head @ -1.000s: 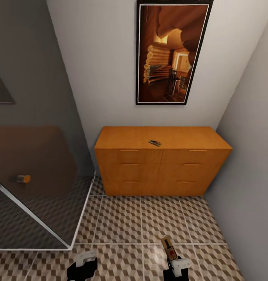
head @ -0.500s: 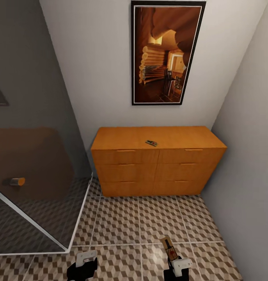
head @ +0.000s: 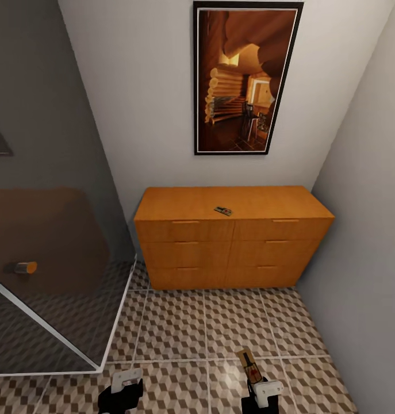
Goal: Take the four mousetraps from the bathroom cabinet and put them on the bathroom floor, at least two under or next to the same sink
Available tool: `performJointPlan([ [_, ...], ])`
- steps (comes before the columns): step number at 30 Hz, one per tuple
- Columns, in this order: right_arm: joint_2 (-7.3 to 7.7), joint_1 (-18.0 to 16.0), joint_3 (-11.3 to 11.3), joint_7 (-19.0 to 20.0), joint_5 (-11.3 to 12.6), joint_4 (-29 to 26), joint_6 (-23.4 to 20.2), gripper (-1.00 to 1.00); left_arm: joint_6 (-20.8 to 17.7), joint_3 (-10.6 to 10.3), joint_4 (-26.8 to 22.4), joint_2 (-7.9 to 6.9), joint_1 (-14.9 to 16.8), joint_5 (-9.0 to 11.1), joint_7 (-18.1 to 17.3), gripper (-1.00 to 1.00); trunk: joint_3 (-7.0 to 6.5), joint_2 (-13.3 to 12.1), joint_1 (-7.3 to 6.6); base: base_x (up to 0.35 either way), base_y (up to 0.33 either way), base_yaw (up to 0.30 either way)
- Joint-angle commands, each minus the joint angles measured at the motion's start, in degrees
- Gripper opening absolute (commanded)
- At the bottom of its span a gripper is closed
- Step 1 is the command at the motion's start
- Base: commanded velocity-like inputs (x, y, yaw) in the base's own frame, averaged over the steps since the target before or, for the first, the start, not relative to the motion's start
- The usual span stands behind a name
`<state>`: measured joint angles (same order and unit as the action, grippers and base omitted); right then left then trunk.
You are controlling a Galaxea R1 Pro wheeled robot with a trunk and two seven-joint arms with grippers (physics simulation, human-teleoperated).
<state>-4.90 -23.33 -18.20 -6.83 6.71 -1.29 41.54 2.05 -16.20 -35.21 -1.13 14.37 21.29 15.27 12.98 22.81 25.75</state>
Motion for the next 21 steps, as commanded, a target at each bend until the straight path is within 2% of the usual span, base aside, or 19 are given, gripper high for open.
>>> performJointPlan([
  [1, -0.02, -0.05, -0.52, -0.05, 0.68, 0.06, 0.21, -1.0, 0.22, -0.49, -0.03, -0.09, 0.05, 0.6, 0.46, 1.0, 0.11, 0.11, 0.03, 0.0, 0.0, 0.0],
  [15, -0.02, -0.05, -0.52, -0.04, 0.68, 0.06, 0.21, -1.0, 0.23, -0.49, -0.03, -0.1, 0.05, 0.6, 0.46, 1.0, 0.11, 0.11, 0.03, 0.001, -0.001, 0.0],
  [21, -0.02, -0.05, -0.52, -0.06, 0.68, 0.06, 0.21, -1.0, 0.23, -0.5, -0.03, -0.1, 0.05, 0.6, 0.46, 1.0, 0.11, 0.11, 0.03, 0.076, -0.111, 0.0],
])
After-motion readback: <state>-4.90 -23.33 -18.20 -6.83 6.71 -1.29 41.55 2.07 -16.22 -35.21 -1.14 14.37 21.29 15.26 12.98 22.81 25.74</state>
